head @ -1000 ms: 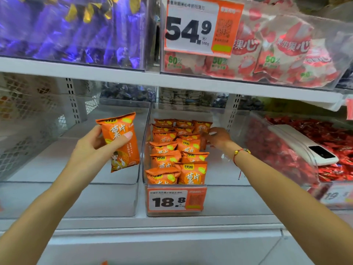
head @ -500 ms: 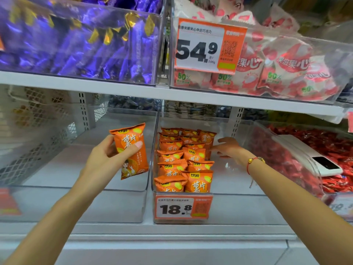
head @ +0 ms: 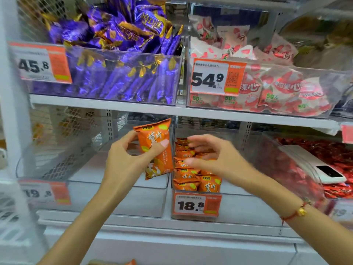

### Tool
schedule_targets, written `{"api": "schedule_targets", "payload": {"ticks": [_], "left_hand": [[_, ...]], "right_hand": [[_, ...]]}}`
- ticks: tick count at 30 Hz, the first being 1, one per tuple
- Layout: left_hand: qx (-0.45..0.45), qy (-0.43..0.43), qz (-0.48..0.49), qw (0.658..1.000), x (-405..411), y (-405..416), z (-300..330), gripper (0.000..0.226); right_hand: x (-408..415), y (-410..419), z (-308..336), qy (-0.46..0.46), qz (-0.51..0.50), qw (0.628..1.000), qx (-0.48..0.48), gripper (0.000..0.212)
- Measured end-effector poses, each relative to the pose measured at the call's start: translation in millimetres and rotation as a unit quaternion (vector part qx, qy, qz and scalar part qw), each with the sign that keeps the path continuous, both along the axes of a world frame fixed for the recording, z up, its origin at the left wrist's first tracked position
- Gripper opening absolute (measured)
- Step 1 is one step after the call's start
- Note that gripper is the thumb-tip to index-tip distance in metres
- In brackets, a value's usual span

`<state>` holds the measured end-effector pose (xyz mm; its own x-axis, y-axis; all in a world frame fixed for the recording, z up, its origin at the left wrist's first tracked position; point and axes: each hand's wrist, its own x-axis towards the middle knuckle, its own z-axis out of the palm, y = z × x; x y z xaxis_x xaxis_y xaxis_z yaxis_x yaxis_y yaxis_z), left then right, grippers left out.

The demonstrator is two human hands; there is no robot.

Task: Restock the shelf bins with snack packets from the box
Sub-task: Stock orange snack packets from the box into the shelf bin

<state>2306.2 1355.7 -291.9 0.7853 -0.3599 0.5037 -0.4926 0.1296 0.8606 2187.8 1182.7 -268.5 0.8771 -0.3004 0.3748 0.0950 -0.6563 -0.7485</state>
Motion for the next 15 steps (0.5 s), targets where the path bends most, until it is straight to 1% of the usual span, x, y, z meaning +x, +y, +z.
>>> {"api": "schedule_targets", "payload": {"ticks": [1, 3, 6, 9, 11, 13, 14, 15], "left_hand": [[0.006, -0.014, -0.014, 1.0, -8, 0, 5, 0.043], [0.019, -0.036, -0.03, 0.999, -20, -5, 11, 0.048], [0.035, -0.06, -0.049, 0.996, -28, -19, 12, 0.054], [0.06, -0.085, -0.038, 0.994, -20, -28, 4, 0.061], [0.106, -0.113, -0.004, 0.988, -4, -33, -5, 0.058], [0.18, -0.161, 0.039, 0.97, 11, -40, -14, 0.049], [0.221, -0.185, 0.057, 0.956, 16, -44, -18, 0.043], [0.254, -0.199, 0.066, 0.944, 19, -48, -23, 0.041]], "right_hand": [[-1, 13, 2, 0.011, 0.029, 0.999, -0.016, 0.054], [-3, 28, 3, 0.003, 0.051, 0.999, -0.007, 0.052], [-16, 25, 2, -0.02, 0.032, 0.999, 0.04, 0.043], [-36, -2, -3, 0.003, 0.007, 0.995, 0.096, 0.046], [-44, -33, -11, 0.029, -0.021, 0.988, 0.152, 0.053], [-43, -70, -18, 0.059, -0.055, 0.969, 0.231, 0.064], [-39, -89, -19, 0.071, -0.074, 0.96, 0.262, 0.064], [-35, -103, -20, 0.084, -0.089, 0.953, 0.276, 0.06]]}}
